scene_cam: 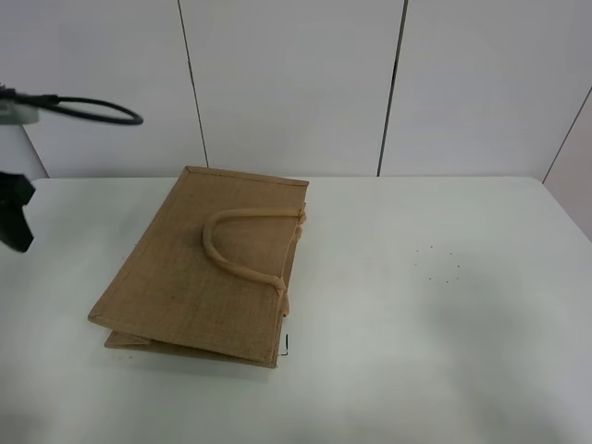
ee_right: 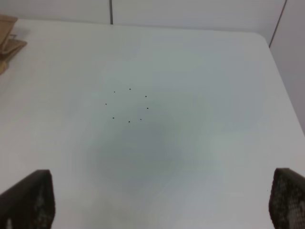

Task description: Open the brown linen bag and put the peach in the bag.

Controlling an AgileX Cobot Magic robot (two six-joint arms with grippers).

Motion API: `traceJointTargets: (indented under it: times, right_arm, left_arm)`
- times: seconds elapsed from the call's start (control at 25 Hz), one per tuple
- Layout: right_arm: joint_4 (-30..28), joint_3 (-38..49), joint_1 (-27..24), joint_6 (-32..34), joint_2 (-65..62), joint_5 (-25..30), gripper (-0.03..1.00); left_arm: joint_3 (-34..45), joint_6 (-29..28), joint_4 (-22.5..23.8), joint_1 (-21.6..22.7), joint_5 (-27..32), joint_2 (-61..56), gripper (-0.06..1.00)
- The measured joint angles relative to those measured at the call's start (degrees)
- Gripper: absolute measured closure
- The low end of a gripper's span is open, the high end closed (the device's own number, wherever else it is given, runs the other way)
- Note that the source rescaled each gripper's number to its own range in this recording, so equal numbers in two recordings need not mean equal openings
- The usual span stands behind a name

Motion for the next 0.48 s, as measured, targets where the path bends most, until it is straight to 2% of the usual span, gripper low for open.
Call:
traceJointTargets:
  times: [0.28, 0.48]
  right_arm:
    - [0.0, 0.0, 0.0, 0.0, 0.0, 0.0, -0.03]
    - [0.0, 0.0, 0.0, 0.0, 0.0, 0.0, -0.03]
  left_arm:
    - [20.39, 0.06, 0.05, 0.0, -3.25, -22.16, -0.01]
    - [29.78, 0.69, -0.01, 0.0, -6.5, -36.58, -0.01]
